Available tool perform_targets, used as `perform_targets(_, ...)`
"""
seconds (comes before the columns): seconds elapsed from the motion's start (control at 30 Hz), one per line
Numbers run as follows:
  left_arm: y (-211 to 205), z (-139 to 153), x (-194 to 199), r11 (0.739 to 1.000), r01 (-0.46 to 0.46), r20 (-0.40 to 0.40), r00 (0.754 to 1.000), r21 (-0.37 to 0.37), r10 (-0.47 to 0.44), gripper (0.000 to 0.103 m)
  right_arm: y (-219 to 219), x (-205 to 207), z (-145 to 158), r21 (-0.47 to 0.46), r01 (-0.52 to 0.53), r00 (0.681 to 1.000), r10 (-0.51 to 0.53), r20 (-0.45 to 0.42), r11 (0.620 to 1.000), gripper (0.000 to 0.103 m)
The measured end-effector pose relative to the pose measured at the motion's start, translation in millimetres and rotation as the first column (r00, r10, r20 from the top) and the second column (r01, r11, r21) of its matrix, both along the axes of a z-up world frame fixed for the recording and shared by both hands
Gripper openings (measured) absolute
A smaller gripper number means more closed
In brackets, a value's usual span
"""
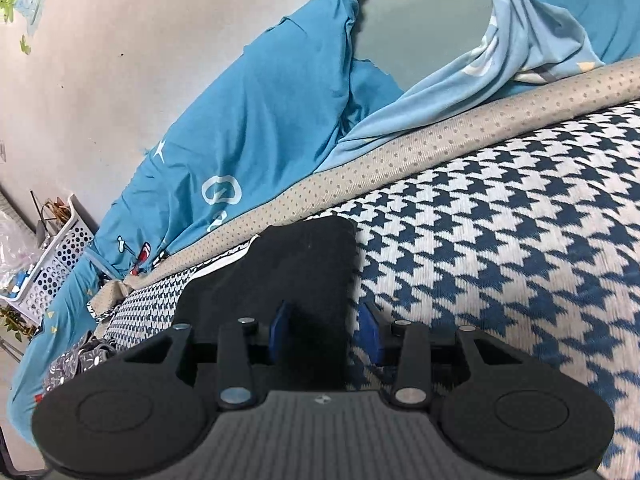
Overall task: Fold clothes
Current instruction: 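Close the right gripper on the end of the black strip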
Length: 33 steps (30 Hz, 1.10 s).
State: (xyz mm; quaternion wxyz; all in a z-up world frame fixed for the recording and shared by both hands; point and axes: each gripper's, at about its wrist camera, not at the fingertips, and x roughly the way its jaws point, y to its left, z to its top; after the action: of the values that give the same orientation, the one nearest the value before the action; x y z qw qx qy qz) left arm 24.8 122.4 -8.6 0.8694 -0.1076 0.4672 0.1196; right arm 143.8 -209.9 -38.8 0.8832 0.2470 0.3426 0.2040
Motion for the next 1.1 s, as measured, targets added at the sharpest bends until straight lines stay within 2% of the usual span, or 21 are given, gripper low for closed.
perform_targets(0.3, -3, 1, 0, 1.0, 0.012, 0.001, 1.0, -0.017, -0.012, 0.103, 2, 6, -5, 0.026, -0.014, 1.0, 0.013, 0.028, 1.0, 0.038)
perform_targets(0.43, -3, 0, -1, 1.0, 0.013, 0.0, 1.0, -0.02, -0.013, 0.103, 6, 7, -6, 0.015, -0.026, 0.999, 0.025, 0.041, 1.0, 0.032)
perform_targets(0.6, -4, 0, 0, 1.0, 0.015, -0.001, 1.0, -0.024, -0.015, 0.103, 5, 12, -10, 0.044, -0.036, 0.998, 0.034, 0.047, 0.998, 0.024)
perform_targets(0.8, -6, -1, 0, 0.999, 0.025, -0.004, 1.0, -0.027, -0.025, 0.103, 2, 14, -13, 0.072, -0.042, 0.998, 0.038, 0.051, 0.997, 0.021)
perform_targets(0.97, -8, -2, -1, 0.999, 0.029, -0.005, 1.0, -0.025, -0.03, 0.103, 10, 13, -16, 0.053, -0.018, 0.997, 0.014, 0.077, 0.998, 0.019)
perform_targets(1.0, -8, -2, -1, 0.999, 0.03, -0.005, 1.0, -0.024, -0.03, 0.103, 11, 13, -15, 0.044, -0.012, 0.997, 0.008, 0.079, 0.999, 0.013)
perform_targets(1.1, -8, -2, -1, 0.999, 0.03, -0.004, 1.0, -0.025, -0.031, 0.103, 15, 11, -12, 0.015, 0.007, 0.997, -0.008, 0.079, 1.0, 0.008)
